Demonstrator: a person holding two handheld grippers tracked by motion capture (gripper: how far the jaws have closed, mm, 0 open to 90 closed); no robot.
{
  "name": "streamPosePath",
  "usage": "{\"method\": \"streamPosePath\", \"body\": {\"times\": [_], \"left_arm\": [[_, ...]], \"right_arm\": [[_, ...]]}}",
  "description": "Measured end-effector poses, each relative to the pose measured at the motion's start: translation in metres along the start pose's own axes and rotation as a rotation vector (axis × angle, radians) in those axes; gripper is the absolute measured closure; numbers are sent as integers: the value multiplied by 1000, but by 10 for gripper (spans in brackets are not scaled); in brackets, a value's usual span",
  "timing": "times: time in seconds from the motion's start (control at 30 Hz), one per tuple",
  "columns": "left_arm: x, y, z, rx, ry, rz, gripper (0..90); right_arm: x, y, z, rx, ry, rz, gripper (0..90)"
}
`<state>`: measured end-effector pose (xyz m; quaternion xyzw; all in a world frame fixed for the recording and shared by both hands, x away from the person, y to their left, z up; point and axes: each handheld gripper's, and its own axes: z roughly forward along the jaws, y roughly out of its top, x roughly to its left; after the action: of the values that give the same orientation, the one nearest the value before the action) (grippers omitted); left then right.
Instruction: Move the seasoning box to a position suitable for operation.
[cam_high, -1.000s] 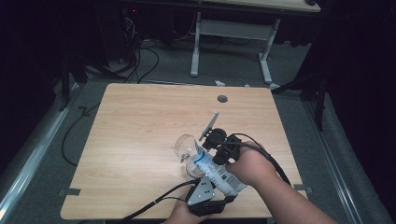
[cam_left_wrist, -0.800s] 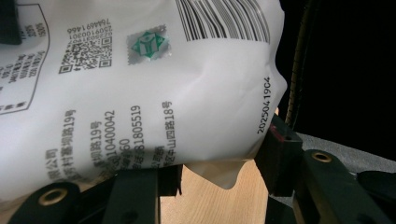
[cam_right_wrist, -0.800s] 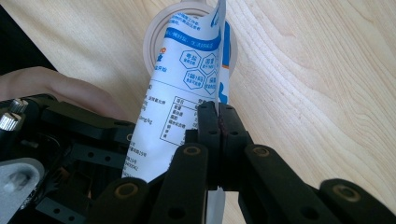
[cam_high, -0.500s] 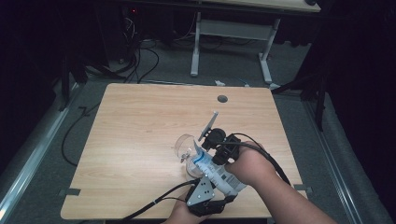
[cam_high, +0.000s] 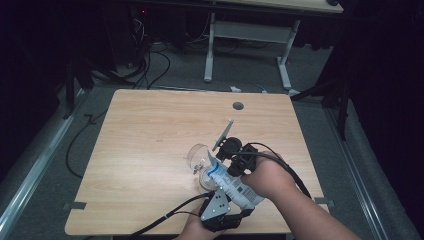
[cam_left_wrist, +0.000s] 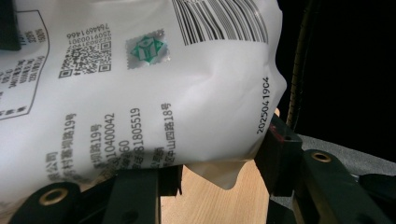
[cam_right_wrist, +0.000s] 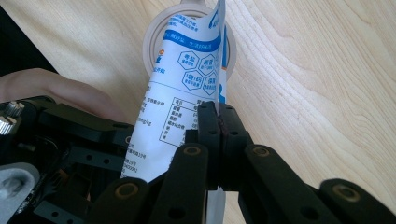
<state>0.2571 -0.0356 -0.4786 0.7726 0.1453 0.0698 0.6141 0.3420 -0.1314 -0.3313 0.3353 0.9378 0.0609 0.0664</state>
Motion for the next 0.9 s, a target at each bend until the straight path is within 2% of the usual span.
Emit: {"method": "streamPosePath", "body": {"times": [0.9], "left_arm": [[-1,2,-1,-9,3,7,575]], "right_arm": [[0,1,-1,0,2,-11,900]]}}
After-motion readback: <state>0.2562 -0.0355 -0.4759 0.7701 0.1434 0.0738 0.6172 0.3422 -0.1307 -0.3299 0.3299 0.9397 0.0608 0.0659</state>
